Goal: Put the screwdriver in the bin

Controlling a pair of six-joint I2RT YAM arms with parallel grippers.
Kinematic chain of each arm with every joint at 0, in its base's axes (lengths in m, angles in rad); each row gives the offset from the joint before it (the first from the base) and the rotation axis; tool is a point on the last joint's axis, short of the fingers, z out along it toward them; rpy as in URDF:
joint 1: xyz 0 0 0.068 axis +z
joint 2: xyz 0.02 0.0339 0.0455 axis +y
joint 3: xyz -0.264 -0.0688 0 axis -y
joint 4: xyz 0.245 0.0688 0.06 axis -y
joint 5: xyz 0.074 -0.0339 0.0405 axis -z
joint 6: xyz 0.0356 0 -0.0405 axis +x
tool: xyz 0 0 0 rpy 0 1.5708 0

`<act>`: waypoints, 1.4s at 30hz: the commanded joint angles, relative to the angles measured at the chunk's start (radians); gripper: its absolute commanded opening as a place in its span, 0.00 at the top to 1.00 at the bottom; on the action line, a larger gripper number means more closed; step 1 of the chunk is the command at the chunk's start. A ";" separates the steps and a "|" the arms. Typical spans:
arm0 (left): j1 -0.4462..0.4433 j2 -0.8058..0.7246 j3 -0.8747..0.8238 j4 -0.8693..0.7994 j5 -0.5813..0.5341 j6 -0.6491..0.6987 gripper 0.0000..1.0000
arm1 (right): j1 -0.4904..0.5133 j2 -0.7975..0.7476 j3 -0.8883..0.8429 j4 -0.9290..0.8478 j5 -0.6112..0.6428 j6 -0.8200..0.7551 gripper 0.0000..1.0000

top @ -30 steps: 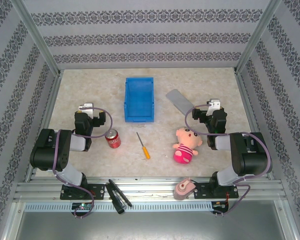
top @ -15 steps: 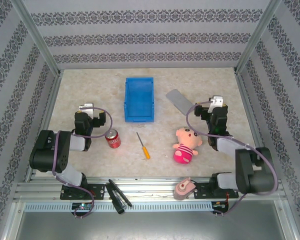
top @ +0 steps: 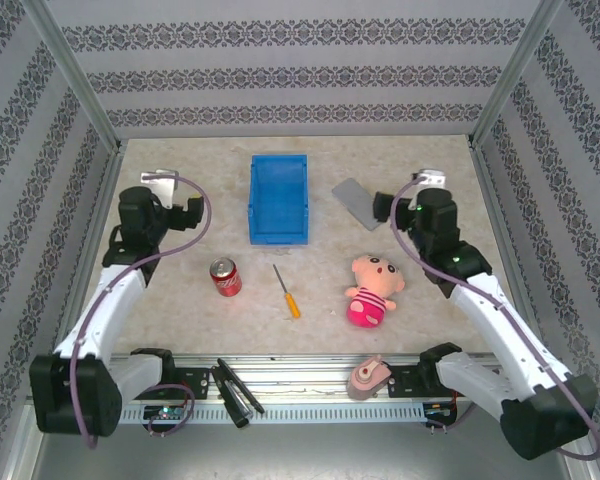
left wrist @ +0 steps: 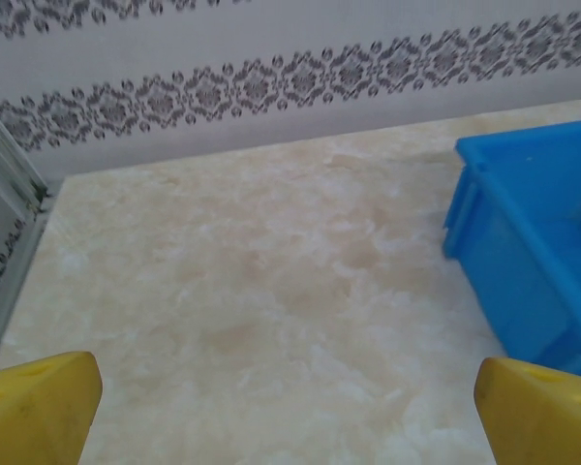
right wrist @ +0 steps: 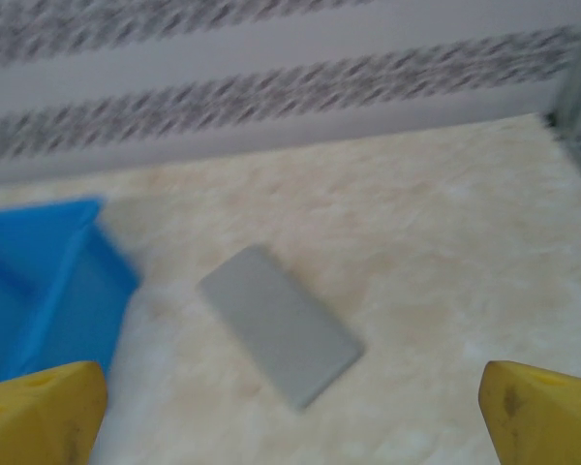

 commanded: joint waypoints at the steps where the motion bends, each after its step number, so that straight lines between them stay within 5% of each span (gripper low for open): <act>1: -0.008 -0.046 0.164 -0.452 0.059 0.097 0.01 | 0.160 -0.001 0.102 -0.382 0.068 0.043 0.02; 8: -0.008 -0.005 0.419 -0.836 0.050 0.154 0.01 | 0.495 0.070 0.123 -0.501 -0.053 0.192 0.11; 14: -0.008 0.012 0.509 -0.996 0.085 0.167 0.01 | 0.607 0.262 0.122 -0.412 -0.186 0.255 0.20; 26: -0.008 -0.064 0.466 -1.047 0.080 0.153 0.01 | 0.665 0.637 0.247 -0.360 -0.322 0.230 0.29; 42: -0.008 -0.115 0.454 -1.063 0.091 0.141 0.01 | 0.695 0.900 0.372 -0.438 -0.225 0.248 0.38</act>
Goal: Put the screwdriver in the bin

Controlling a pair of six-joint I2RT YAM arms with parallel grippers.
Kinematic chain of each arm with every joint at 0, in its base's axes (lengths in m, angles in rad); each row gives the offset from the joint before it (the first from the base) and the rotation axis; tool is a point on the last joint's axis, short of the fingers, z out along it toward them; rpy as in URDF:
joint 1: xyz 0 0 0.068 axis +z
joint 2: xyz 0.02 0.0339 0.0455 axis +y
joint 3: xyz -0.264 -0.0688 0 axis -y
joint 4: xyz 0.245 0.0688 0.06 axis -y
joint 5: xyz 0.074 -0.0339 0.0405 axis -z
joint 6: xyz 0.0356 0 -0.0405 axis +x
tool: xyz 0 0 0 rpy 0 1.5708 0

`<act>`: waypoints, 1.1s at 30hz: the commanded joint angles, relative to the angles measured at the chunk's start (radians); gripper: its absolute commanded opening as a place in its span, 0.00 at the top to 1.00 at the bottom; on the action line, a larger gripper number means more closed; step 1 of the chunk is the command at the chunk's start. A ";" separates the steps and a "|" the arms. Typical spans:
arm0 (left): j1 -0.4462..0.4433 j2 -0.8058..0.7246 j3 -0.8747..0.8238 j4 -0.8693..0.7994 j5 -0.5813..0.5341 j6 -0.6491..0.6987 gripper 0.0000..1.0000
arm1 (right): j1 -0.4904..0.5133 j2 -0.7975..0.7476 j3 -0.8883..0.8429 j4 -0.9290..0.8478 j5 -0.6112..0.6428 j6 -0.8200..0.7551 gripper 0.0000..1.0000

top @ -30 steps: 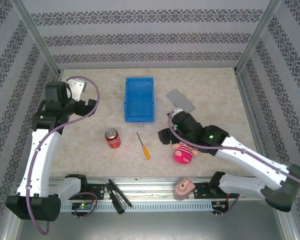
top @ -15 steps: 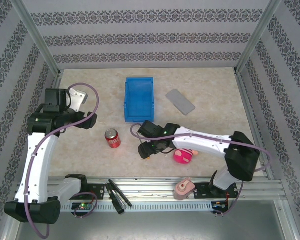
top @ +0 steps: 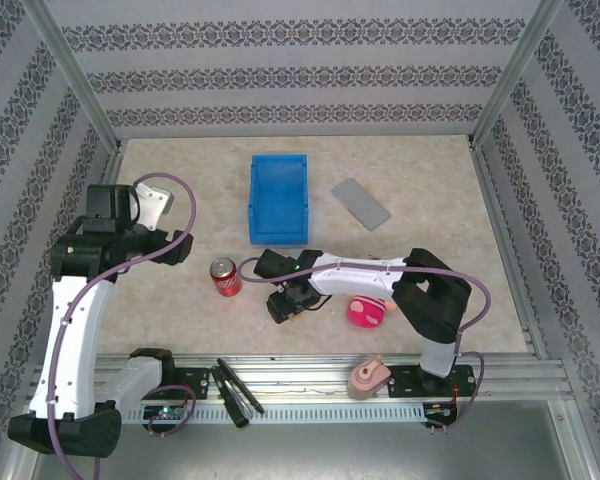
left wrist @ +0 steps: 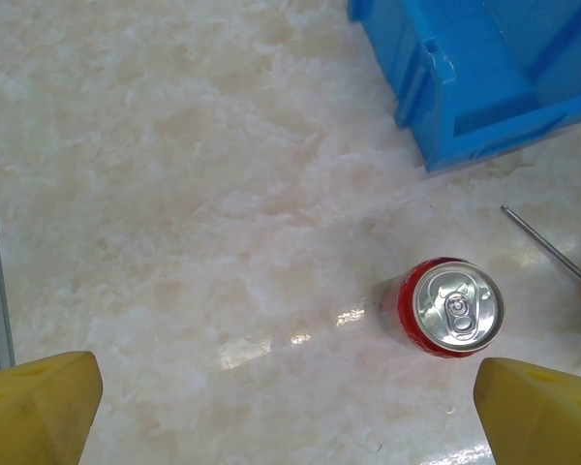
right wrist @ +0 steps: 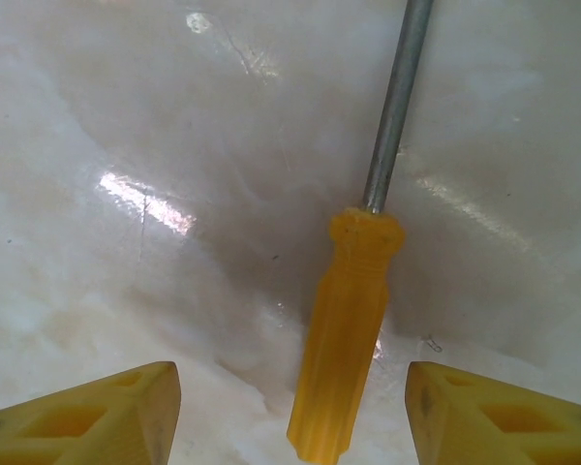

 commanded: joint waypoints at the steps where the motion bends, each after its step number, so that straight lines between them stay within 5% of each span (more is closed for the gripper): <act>1: -0.008 -0.018 -0.009 -0.035 0.019 0.000 0.01 | 0.010 0.028 0.037 -0.055 0.053 0.018 0.39; 21: -0.008 -0.057 -0.026 -0.015 0.038 0.005 0.01 | 0.009 0.083 0.016 -0.040 0.061 0.042 0.49; 33: -0.008 -0.070 -0.015 -0.009 0.040 -0.007 0.01 | 0.015 0.075 0.007 -0.053 0.066 0.042 0.70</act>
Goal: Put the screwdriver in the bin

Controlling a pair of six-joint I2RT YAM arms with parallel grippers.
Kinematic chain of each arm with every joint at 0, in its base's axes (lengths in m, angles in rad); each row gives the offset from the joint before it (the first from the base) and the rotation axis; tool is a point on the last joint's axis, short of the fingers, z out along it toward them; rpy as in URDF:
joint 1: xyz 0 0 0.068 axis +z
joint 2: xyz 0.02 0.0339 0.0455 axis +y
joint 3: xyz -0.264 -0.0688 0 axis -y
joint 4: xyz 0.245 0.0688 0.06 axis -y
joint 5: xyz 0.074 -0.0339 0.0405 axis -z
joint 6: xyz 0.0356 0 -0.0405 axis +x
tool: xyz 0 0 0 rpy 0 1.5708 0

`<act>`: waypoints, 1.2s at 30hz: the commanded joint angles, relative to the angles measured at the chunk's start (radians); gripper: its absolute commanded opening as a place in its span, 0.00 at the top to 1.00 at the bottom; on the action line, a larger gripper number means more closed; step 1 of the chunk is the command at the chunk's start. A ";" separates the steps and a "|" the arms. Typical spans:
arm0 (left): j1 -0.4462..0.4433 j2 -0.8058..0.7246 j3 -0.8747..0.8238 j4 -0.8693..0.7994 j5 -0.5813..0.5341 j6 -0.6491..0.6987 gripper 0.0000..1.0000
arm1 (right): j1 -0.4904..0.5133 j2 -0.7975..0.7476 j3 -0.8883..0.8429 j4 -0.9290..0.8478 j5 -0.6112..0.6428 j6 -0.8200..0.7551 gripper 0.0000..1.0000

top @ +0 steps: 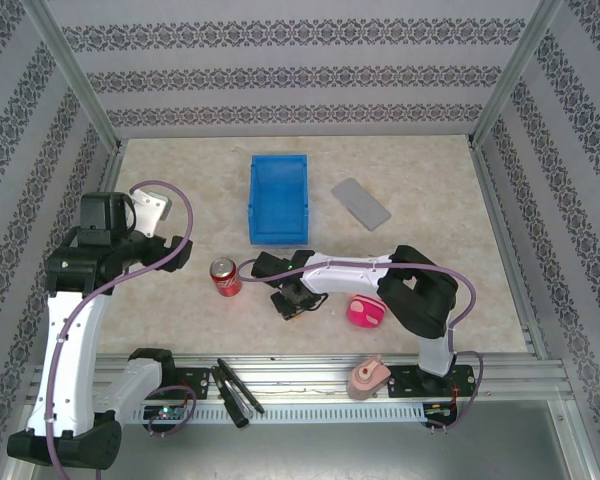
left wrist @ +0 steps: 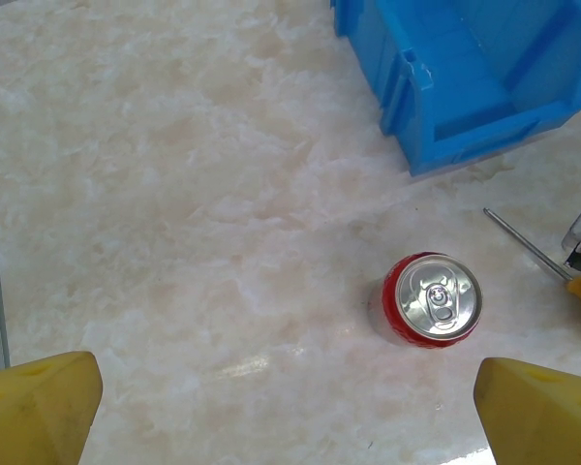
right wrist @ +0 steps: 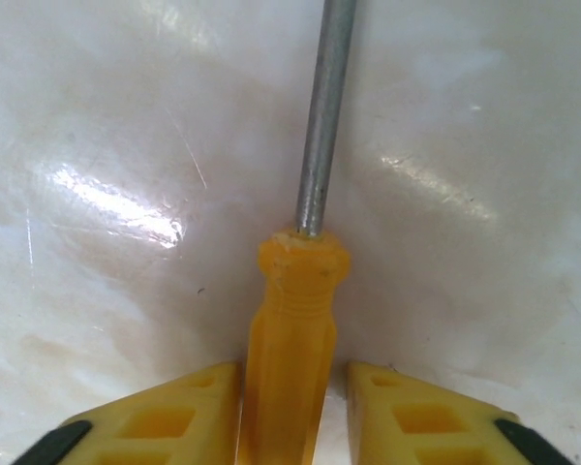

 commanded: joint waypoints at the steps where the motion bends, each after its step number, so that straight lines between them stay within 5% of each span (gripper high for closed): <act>1: -0.008 -0.003 0.008 -0.008 0.021 -0.008 0.01 | 0.016 0.003 -0.020 -0.017 0.014 0.010 0.71; 10: -0.008 -0.013 0.020 -0.013 0.026 -0.012 0.01 | 0.022 -0.045 -0.040 -0.010 0.042 0.002 0.83; 28: -0.008 -0.031 0.022 -0.003 0.034 0.032 0.01 | 0.007 -0.205 0.039 -0.134 -0.033 -0.061 0.82; 36: -0.008 -0.038 -0.005 0.002 0.077 0.034 0.01 | -0.089 -0.274 0.127 -0.145 -0.081 -0.066 0.82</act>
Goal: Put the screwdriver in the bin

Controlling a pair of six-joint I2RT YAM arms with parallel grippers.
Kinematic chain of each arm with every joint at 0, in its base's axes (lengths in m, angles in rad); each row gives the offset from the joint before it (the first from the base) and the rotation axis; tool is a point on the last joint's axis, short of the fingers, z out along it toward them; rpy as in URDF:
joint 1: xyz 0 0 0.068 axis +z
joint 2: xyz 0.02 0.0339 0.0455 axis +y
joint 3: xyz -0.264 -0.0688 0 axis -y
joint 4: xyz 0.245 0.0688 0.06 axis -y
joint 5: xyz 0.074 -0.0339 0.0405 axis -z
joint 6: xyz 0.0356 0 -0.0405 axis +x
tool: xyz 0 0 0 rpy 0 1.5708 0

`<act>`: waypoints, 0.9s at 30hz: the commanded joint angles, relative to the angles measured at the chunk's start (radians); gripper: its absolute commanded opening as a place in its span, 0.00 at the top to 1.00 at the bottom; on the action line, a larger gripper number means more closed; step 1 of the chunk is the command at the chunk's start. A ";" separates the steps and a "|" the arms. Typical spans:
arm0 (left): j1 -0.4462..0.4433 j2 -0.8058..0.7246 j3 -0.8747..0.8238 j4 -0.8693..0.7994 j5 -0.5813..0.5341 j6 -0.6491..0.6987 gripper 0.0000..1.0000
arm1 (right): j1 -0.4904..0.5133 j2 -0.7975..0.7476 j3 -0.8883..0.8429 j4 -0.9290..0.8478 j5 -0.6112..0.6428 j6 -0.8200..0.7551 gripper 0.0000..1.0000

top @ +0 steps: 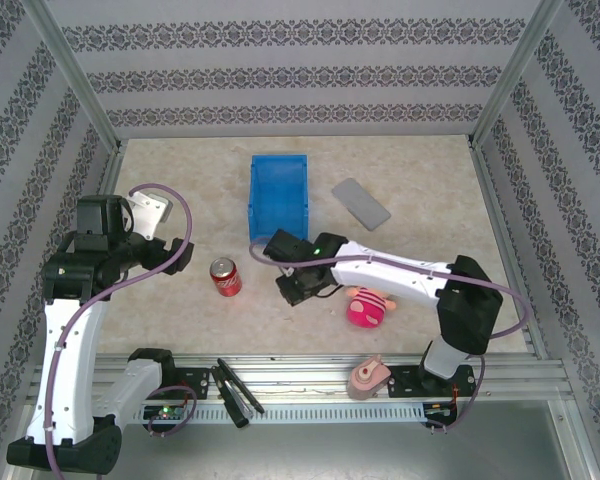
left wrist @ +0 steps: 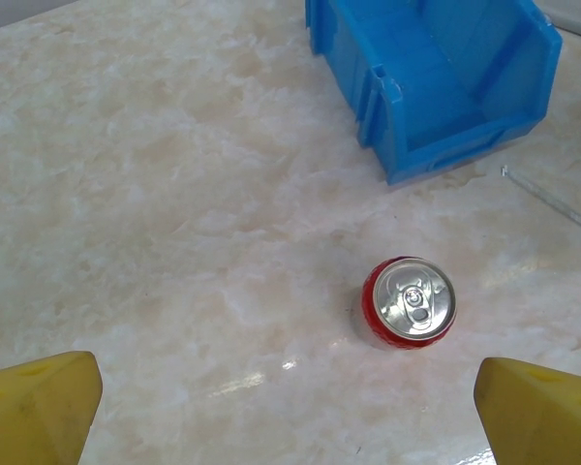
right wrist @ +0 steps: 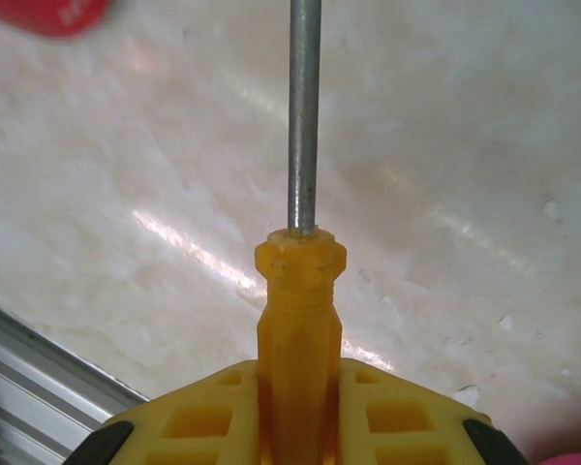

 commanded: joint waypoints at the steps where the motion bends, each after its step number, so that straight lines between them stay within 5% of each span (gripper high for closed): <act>1: -0.008 -0.008 -0.007 0.002 0.027 0.016 0.01 | -0.044 -0.013 0.089 -0.033 -0.030 -0.031 0.81; 13: -0.008 -0.011 -0.066 -0.002 0.053 0.005 0.01 | -0.181 0.193 0.367 -0.021 -0.043 -0.079 0.81; 27: -0.008 0.025 -0.026 -0.010 0.074 -0.016 0.01 | -0.262 0.488 0.630 0.054 0.095 -0.070 0.80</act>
